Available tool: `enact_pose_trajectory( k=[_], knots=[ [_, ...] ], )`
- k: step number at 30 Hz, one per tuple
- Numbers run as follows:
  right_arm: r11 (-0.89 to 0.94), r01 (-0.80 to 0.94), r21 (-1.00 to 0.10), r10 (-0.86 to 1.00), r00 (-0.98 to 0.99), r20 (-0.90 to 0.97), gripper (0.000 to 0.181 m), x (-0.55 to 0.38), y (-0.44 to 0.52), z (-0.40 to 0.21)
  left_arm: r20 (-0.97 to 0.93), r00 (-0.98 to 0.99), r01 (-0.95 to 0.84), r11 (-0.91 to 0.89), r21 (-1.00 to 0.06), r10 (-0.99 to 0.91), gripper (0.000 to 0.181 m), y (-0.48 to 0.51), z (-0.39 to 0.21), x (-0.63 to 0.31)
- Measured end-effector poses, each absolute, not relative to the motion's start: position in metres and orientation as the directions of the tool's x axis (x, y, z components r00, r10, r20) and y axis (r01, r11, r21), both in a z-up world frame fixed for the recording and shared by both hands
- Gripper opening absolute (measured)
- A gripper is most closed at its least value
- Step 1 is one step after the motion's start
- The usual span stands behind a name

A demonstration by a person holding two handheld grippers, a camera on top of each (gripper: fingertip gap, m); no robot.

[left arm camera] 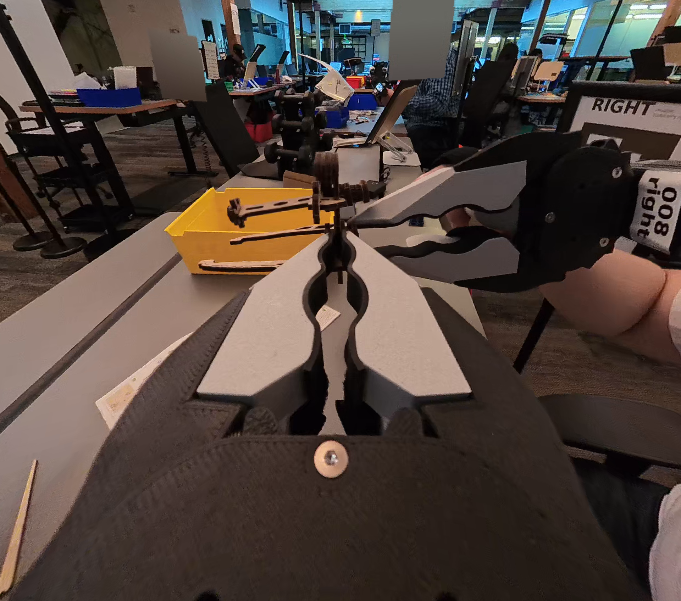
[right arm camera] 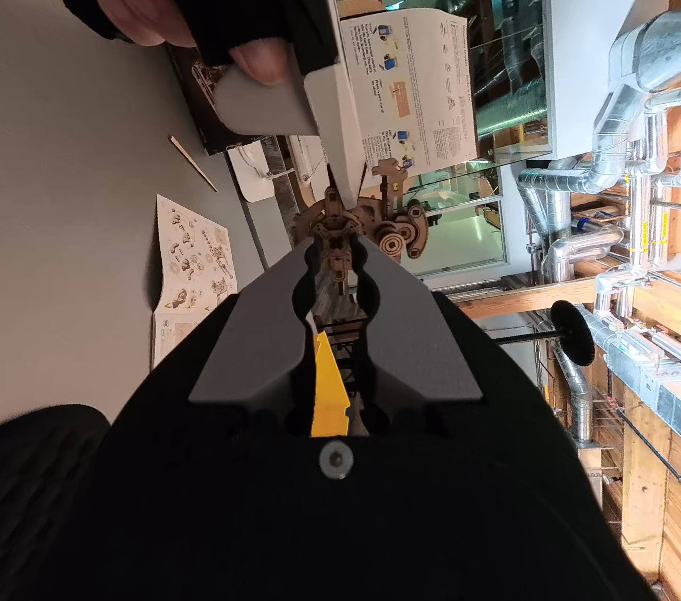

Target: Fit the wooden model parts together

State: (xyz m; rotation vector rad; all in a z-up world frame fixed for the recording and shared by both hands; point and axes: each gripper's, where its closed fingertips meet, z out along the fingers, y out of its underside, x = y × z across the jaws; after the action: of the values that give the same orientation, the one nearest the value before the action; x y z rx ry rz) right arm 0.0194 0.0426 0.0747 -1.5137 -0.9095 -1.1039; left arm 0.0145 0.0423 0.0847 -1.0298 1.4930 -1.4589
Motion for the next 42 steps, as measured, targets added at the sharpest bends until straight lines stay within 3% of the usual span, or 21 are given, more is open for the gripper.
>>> enact_pose_trajectory(
  k=[4,16,26,33,42],
  knots=[
    [-0.204,0.924,-0.323,0.002,0.331,0.944,0.013,0.019,0.042,0.075,0.031,-0.381,-0.026,-0.023,-0.999,-0.924,0.0,0.041,0.085,0.014],
    [-0.089,0.781,-0.618,-0.059,0.616,0.786,0.013,0.013,0.032,0.09,-0.004,-0.396,0.045,-0.016,-0.999,-0.918,0.0,0.033,0.099,0.007],
    [0.0,0.652,-0.759,-0.098,0.755,0.649,0.013,0.013,0.03,0.095,-0.008,-0.392,0.067,-0.02,-0.998,-0.92,0.0,0.031,0.102,0.006],
    [0.123,0.388,-0.913,-0.083,0.921,0.38,0.013,0.017,0.027,0.096,-0.035,-0.376,0.091,0.001,-0.996,-0.926,0.0,0.028,0.103,0.008],
    [0.218,0.078,-0.973,-0.049,0.996,0.069,0.013,0.022,0.029,0.093,-0.065,-0.354,0.092,0.034,-0.995,-0.933,0.001,0.029,0.1,0.01]
  ],
)
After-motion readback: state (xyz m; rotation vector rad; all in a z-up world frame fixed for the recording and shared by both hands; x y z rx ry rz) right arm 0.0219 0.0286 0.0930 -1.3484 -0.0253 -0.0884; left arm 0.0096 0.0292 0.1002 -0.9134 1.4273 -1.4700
